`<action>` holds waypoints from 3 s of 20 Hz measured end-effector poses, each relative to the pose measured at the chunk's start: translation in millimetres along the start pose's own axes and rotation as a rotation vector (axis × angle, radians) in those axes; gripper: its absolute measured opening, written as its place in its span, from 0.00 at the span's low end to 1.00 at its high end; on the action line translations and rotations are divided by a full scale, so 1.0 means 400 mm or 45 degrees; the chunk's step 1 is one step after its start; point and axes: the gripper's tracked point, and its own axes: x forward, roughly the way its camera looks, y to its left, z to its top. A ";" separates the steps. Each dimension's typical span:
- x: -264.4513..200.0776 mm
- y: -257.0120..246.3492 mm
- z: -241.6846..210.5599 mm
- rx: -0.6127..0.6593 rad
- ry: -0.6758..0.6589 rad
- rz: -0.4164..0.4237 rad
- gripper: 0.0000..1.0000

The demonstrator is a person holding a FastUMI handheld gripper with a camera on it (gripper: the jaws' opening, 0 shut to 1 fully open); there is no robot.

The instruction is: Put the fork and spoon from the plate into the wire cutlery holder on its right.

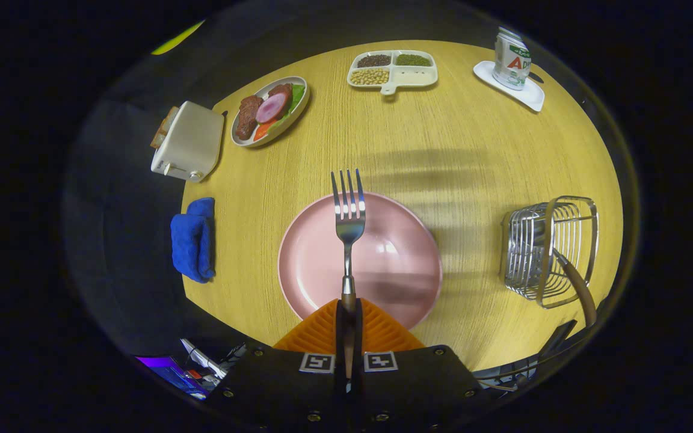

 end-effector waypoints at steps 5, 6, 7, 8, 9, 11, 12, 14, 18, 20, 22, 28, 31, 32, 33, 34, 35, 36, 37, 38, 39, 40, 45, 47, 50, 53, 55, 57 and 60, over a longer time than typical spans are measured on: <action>-0.089 -0.093 0.028 0.068 -0.048 -0.036 0.04; -0.105 -0.115 0.031 0.082 -0.056 -0.047 0.04; -0.121 -0.139 0.033 0.095 -0.062 -0.061 0.03; -0.136 -0.161 0.032 0.105 -0.065 -0.075 0.03; -0.150 -0.182 0.029 0.115 -0.070 -0.089 0.03; -0.173 -0.221 0.023 0.132 -0.072 -0.112 0.03; -0.181 -0.234 0.017 0.140 -0.070 -0.117 0.03; -0.202 -0.257 0.002 0.165 -0.063 -0.116 0.03; -0.230 -0.300 -0.032 0.185 -0.019 -0.129 0.03; -0.237 -0.317 -0.043 0.191 -0.001 -0.140 0.03; -0.239 -0.324 -0.055 0.204 0.020 -0.138 0.03; -0.235 -0.330 -0.083 0.239 0.088 -0.113 0.03; -0.230 -0.330 -0.094 0.261 0.133 -0.095 0.03; -0.228 -0.330 -0.095 0.275 0.148 -0.086 0.03; -0.224 -0.330 -0.095 0.293 0.159 -0.075 0.03; -0.223 -0.328 -0.095 0.309 0.172 -0.062 0.03; -0.222 -0.328 -0.098 0.321 0.189 -0.053 0.03; -0.221 -0.329 -0.101 0.333 0.207 -0.048 0.03; -0.220 -0.330 -0.104 0.345 0.224 -0.043 0.03; -0.217 -0.330 -0.105 0.356 0.240 -0.037 0.03; -0.217 -0.330 -0.107 0.372 0.259 -0.028 0.03; -0.214 -0.330 -0.109 0.388 0.278 -0.019 0.03; -0.196 -0.336 -0.106 0.432 0.343 -0.009 0.03; -0.192 -0.336 -0.101 0.452 0.357 0.002 0.03; -0.184 -0.334 -0.092 0.477 0.378 0.015 0.03; -0.178 -0.335 -0.086 0.491 0.397 0.016 0.03; -0.176 -0.336 -0.086 0.506 0.415 0.015 0.03; -0.174 -0.340 -0.085 0.514 0.424 0.009 0.04; -0.177 -0.334 -0.067 0.547 0.404 0.030 0.08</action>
